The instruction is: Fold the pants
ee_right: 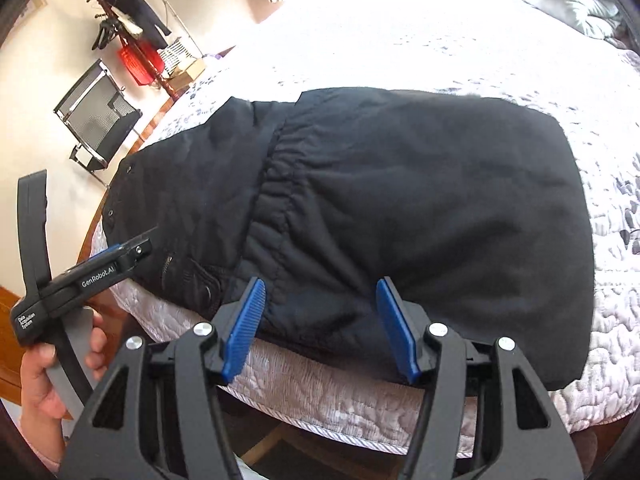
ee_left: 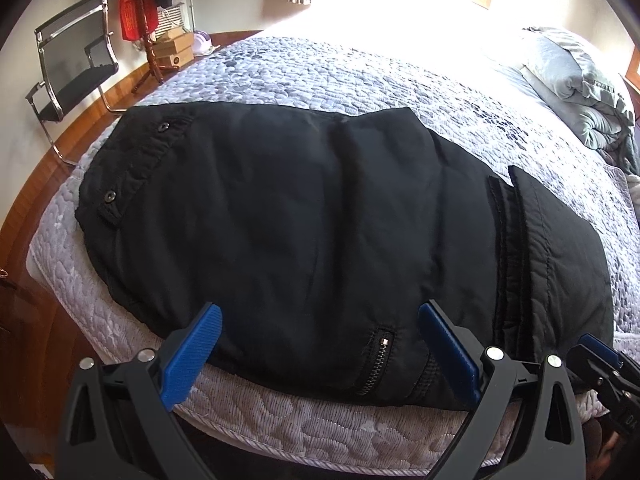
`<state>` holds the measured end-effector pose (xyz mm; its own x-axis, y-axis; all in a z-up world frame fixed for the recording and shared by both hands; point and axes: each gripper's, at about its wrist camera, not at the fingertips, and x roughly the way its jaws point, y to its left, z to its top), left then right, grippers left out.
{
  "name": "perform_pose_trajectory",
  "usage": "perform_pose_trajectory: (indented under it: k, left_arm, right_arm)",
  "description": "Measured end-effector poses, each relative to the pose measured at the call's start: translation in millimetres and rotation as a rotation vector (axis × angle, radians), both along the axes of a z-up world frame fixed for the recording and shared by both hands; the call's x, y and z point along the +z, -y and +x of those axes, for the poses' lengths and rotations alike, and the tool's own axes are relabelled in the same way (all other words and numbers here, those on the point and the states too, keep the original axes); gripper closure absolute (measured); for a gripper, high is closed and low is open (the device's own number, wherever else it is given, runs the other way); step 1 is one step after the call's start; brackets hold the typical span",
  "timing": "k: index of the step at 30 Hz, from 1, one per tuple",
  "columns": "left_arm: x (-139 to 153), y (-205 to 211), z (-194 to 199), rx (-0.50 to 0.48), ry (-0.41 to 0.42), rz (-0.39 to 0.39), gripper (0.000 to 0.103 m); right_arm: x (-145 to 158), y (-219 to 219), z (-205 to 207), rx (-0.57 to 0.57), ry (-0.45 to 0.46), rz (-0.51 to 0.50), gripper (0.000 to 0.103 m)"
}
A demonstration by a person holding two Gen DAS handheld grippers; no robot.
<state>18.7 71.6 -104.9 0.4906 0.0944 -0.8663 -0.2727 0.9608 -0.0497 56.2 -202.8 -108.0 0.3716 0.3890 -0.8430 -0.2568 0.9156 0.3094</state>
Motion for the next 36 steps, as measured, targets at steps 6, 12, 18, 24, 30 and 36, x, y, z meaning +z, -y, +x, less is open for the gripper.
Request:
perform_pose_trajectory:
  k: [6,12,18,24,30,36]
  left_arm:
    - [2.4,-8.6,-3.4,0.0,0.003,-0.06,0.004]
    - [4.7,-40.9,-9.1,0.109,0.041,-0.24,0.004]
    - [8.7,-61.6,-10.7,0.162,0.067,-0.261,0.004]
    - [16.0,-115.5,-16.2,0.287,0.106,-0.291,0.005]
    - [3.2,-170.2,-31.7,0.42,0.103,-0.356,0.005]
    - [-8.7,-228.5,-34.8,0.507,0.061,-0.395,0.004]
  right_arm:
    - [-14.3,3.4,-0.7,-0.014,-0.04,-0.02,0.044]
    - [-17.9,4.6,-2.1,-0.015,-0.045,-0.011,0.041]
    - [-19.5,-0.1,-5.1,0.002,-0.032,-0.046,0.04]
    - [3.6,-16.9,-5.0,0.027,0.002,0.048,0.039]
    - [20.6,-106.1,1.8,0.239,0.085,-0.04,0.041]
    - [-5.3,-147.9,15.6,0.269,0.046,-0.155,0.041]
